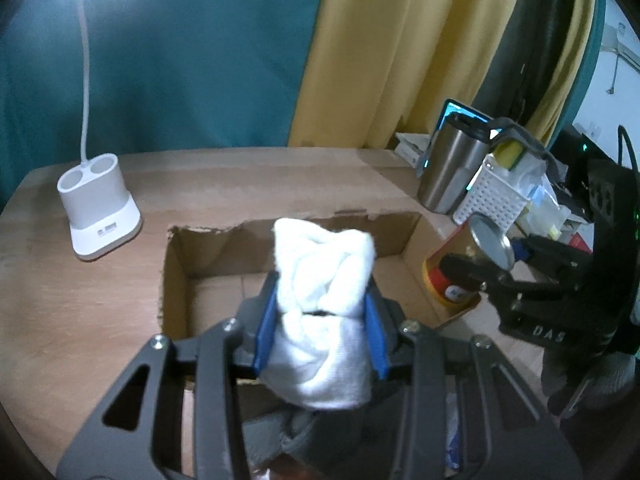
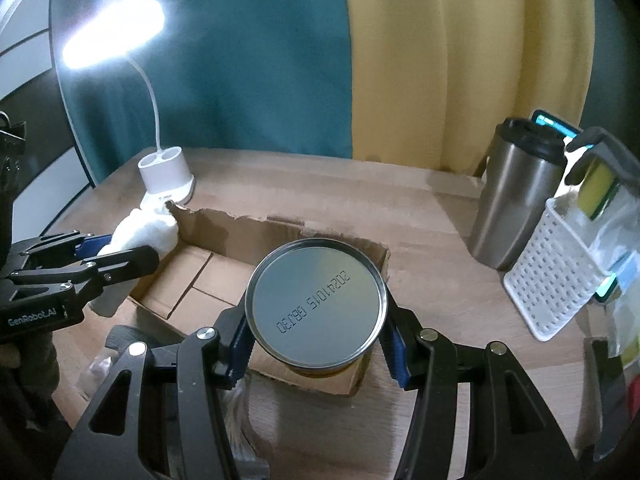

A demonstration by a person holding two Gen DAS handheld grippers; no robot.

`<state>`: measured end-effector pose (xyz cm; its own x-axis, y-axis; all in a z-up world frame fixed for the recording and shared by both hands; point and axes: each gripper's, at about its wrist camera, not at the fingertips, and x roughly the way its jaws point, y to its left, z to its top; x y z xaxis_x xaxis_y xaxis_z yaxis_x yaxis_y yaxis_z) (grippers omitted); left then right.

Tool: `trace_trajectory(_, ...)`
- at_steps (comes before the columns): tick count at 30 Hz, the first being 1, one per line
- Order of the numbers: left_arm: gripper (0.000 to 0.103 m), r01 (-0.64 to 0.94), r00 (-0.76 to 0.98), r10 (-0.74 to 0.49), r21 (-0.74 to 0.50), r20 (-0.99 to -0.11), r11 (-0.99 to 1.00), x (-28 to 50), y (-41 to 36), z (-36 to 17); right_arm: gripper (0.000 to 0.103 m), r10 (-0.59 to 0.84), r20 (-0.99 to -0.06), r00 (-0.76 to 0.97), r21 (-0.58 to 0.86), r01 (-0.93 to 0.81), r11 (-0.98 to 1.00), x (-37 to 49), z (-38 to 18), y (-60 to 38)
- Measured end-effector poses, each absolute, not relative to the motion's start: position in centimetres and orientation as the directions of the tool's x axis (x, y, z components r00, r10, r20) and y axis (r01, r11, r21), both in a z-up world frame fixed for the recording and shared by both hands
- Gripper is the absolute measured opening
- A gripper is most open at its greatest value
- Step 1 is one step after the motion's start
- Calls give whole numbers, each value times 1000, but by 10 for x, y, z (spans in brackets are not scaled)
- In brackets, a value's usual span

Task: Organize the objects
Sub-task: 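Carry the towel into the box with the left tool while the right tool places the tin can inside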

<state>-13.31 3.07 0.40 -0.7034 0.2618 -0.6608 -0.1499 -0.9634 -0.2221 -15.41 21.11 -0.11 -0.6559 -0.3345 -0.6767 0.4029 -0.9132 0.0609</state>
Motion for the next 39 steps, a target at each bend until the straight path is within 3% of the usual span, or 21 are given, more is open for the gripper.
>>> trace_trajectory(17,40,-133,-642,262,-232,-720,-964,-163,57,-24,58,-354,-735,-579,72,451,-889,-162,-32,205)
trace_trajectory(21,40,-124,-632,258,-234,-731,-964,-168,65,-27,74,-380,-719,-582,77,477,-876,-158,-29,206)
trace_trajectory(34,41,-97,-604,255,-247,-755,-964,-184,93,-35,75,-384,-661,-645,79,449,-890,-147,-10,238)
trace_trajectory(36,46,-104,-574,293,-288,-764,-952,-189,94,-37,75,-374,-659,-653,79,435,-897,-146,-10,243)
trace_trajectory(38,68,-94,-576,301,-304,-760,-948,-187,92,-36,75,-363,-658,-659,82,417,-905,-144,-10,248)
trace_trajectory(39,69,-94,-582,303,-308,-754,-947,-185,91,-34,75,-357,-658,-663,85,405,-910,-143,-10,252)
